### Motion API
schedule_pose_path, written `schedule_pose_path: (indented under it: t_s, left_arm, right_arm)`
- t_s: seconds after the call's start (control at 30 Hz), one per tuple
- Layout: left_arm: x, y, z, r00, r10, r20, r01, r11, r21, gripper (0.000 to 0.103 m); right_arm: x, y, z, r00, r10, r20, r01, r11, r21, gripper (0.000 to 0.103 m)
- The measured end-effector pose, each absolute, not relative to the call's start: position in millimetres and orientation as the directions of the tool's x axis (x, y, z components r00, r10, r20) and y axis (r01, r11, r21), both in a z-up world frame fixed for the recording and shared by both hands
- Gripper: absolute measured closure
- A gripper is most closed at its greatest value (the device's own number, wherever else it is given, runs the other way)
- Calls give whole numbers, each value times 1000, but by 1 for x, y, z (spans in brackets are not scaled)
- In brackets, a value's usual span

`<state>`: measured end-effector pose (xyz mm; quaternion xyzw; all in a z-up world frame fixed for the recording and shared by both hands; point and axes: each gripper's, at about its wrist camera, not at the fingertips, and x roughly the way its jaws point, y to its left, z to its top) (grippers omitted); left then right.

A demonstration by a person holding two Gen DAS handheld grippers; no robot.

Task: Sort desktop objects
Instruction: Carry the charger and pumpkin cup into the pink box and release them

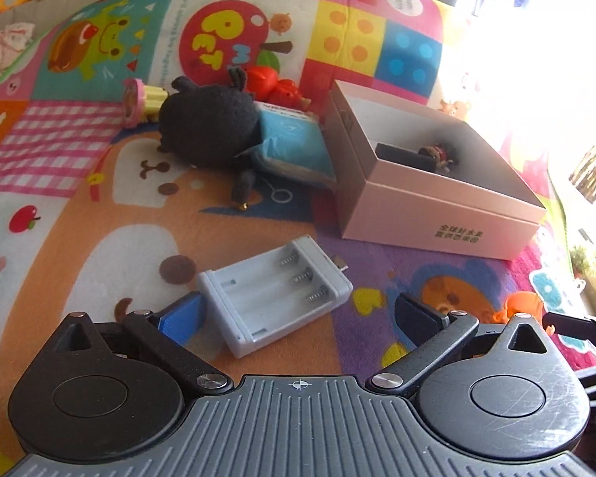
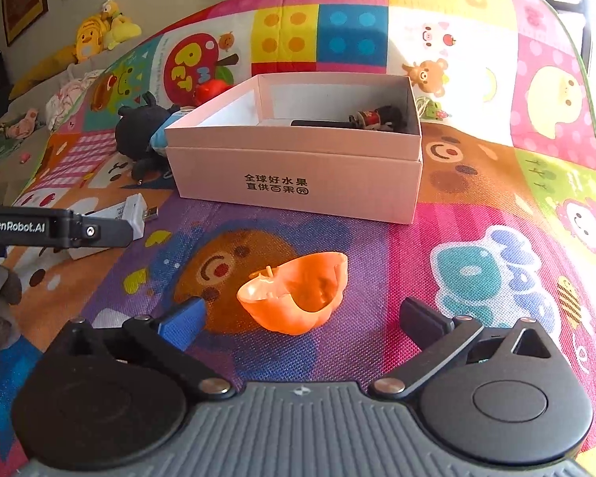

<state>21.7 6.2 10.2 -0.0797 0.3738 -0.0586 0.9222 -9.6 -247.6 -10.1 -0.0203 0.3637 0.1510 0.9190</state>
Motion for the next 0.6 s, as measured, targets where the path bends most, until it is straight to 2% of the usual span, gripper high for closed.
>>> schedule_pose_path:
  t_s: [0.2, 0.53, 0.6]
  left_arm:
    - [31, -11, 0, 735, -65, -675, 49, 998, -43, 0]
    - [18, -10, 0, 720, -90, -688, 104, 994, -21, 0]
    - [14, -9, -1, 719, -95, -688, 113, 993, -20, 0]
  right_arm:
    - [-8, -240, -12, 673, 233, -702, -314, 949, 13, 0]
    - [-5, -235, -11, 673, 265, -690, -357, 934, 11, 0]
    - [-4, -234, -10, 680, 274, -681, -363, 932, 12, 5]
